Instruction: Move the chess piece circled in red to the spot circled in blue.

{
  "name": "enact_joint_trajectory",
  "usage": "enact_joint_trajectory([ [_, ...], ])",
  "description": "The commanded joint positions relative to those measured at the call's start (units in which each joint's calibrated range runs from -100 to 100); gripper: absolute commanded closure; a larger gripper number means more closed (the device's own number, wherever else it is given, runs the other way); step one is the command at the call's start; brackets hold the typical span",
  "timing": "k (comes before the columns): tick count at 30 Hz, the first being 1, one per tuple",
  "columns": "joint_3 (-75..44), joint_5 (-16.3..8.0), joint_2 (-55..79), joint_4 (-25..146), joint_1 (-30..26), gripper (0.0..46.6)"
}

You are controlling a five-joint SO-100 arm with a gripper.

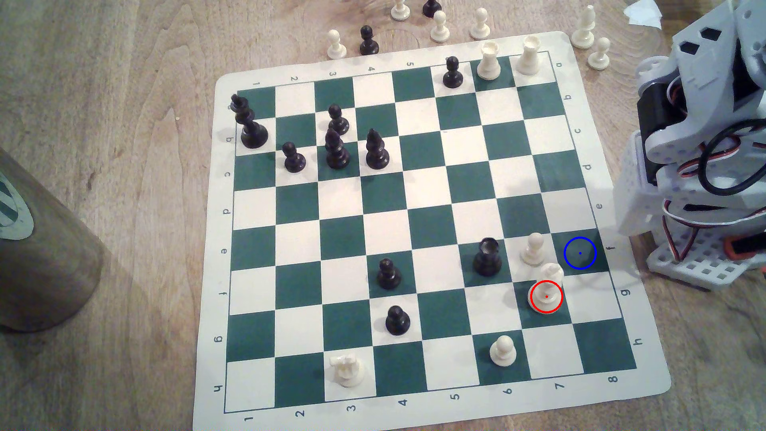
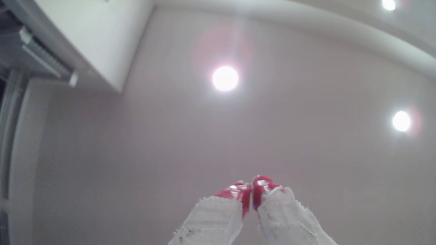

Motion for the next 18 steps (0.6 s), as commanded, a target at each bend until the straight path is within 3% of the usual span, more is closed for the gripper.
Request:
enact_joint_trajectory([
  [1,0.81,0.10,0.31,-0.46,-0.33,46.4],
  [10,-11.97,0.10,0.39,26.65,-4.56,46.4],
  [18,-28.83,-0.24,0.39,62.93,-10.03,46.4],
])
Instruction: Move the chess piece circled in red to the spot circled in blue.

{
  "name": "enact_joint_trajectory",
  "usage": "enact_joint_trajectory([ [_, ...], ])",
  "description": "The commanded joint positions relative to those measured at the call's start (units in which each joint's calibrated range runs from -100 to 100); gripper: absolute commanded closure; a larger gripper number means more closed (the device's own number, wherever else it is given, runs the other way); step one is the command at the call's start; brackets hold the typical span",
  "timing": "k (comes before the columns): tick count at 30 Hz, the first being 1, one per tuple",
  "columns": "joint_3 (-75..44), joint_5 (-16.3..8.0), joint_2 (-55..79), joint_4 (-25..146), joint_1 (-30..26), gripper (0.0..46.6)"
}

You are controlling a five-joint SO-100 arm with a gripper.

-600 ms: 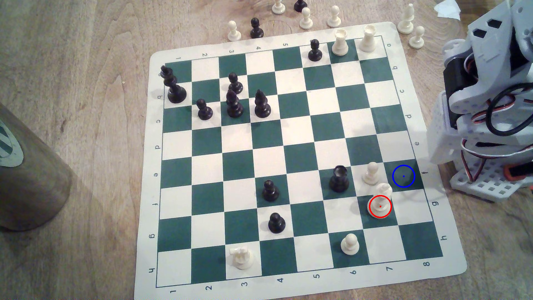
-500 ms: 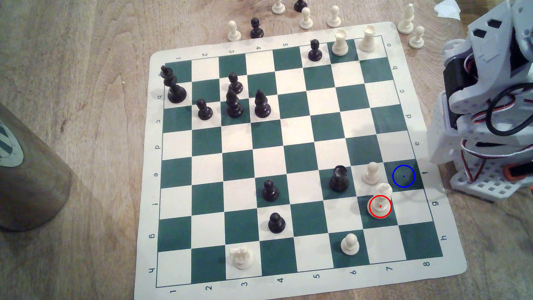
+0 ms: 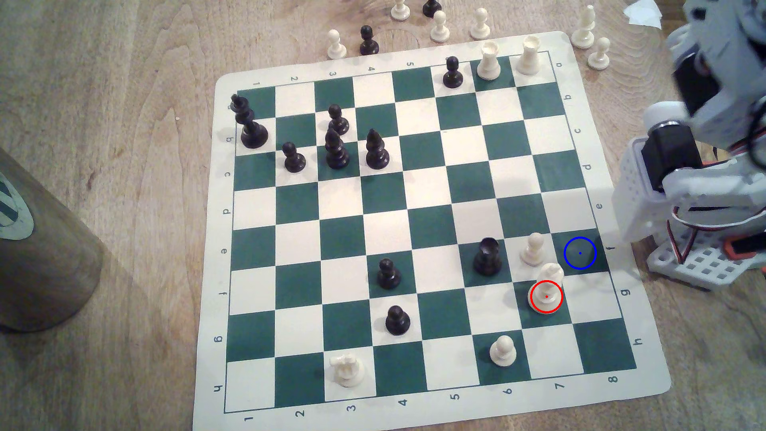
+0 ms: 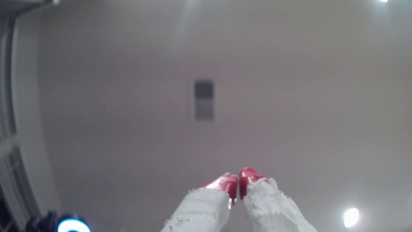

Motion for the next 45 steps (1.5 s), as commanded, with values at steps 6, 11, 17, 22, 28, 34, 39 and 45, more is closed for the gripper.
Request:
enact_joint_trajectory([
  [6,-17.29,0.00,0.48,31.05,-2.20,46.4],
  [11,-24.45,-0.20,0.56,52.18,-2.75,46.4],
  [17,-33.70,-1.07,0.48,78.63,-1.89,46.4],
  [22,-39.87,-1.66,1.75,98.29,-7.52,46.4],
  [28,-45.76,-3.22,7.27,123.84,-11.20,46.4],
  [34,-48.21,-5.42,12.70,143.58,-18.55,46.4],
  [39,-48.84,-5.52,15.16,151.52,-20.04,45.7],
  [45,-44.22,-5.62,18.13,152.75,-20.51,42.6],
])
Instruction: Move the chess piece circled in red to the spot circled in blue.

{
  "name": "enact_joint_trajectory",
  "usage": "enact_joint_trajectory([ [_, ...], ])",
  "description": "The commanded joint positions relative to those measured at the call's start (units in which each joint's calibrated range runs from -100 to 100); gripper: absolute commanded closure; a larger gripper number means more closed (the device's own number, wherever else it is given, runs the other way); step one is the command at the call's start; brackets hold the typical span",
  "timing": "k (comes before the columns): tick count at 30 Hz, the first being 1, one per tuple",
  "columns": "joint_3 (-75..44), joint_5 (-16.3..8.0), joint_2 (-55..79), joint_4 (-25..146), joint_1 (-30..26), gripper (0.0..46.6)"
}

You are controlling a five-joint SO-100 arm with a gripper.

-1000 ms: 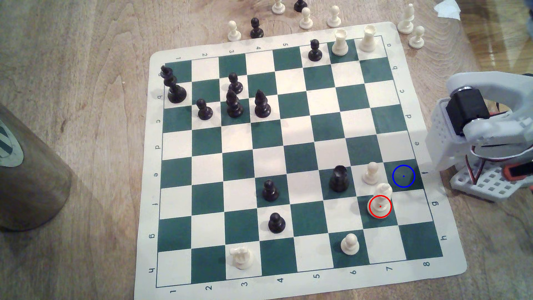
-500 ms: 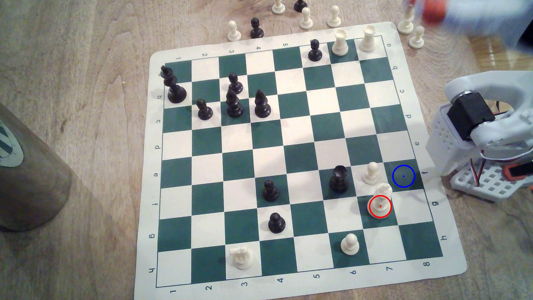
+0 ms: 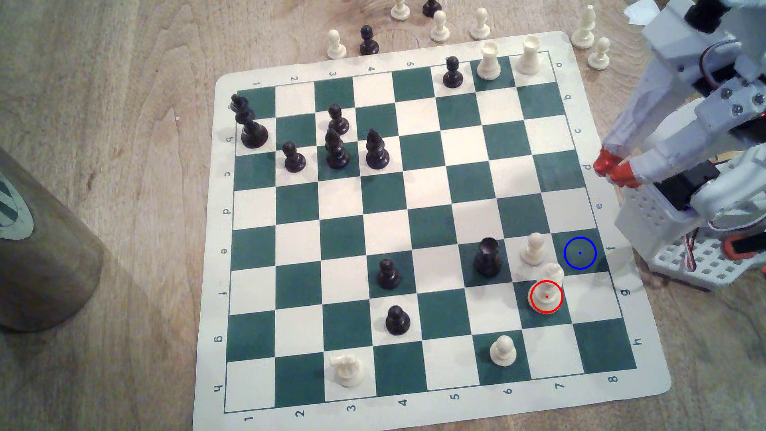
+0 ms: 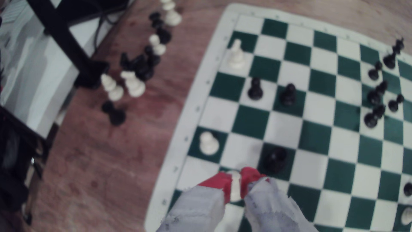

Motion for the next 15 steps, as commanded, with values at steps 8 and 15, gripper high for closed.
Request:
enact_joint_trajectory([
  [8,10.49,0.59,8.64,1.27,-1.54,42.2],
  [15,20.46,0.98,4.65,1.27,-2.79,33.9],
])
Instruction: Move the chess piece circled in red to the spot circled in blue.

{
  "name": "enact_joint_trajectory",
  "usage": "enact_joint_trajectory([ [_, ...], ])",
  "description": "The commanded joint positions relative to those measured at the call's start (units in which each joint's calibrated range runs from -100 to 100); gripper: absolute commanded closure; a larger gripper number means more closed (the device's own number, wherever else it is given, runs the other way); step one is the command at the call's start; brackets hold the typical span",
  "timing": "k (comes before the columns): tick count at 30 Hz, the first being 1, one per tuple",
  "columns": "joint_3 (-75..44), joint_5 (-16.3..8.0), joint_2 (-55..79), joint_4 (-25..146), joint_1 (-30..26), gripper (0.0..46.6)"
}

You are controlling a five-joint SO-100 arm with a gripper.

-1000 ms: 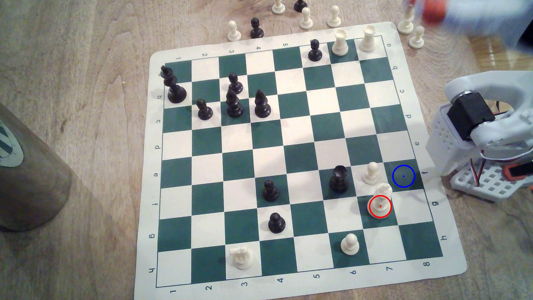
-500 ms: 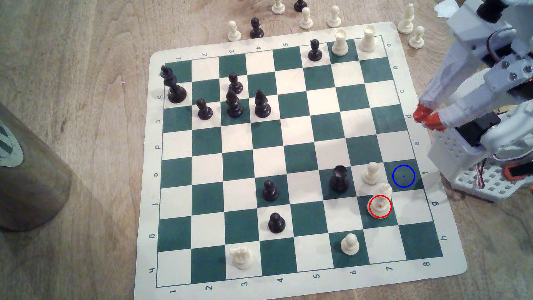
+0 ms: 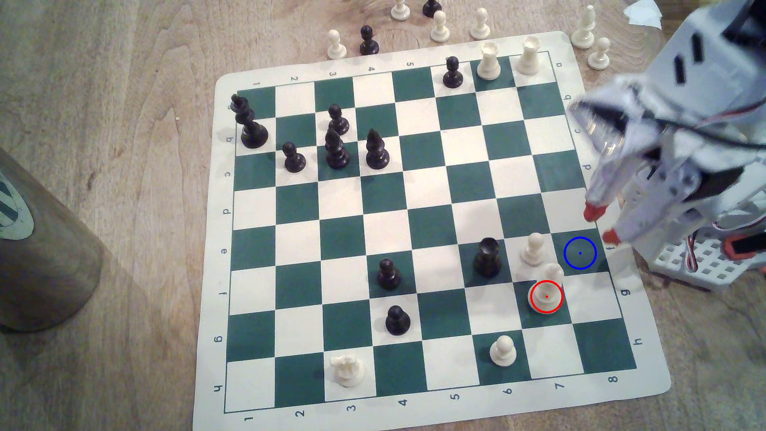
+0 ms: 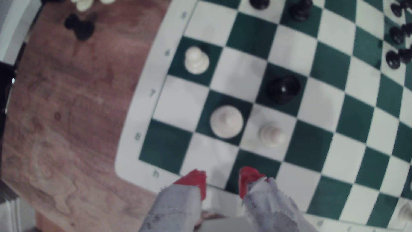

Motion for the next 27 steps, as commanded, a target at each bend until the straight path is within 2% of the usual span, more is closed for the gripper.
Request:
enact_joint_trajectory([
  [1,3.47,0.00,-0.21,1.27,-0.43,32.9],
  [4,4.83,-0.15,-0.13,0.78,-0.43,29.9],
  [12,8.01,-0.05,2.59,-2.00,-0.04,26.5],
  [27,13.72,-0.15,13.03,-16.17,1.05,27.0],
])
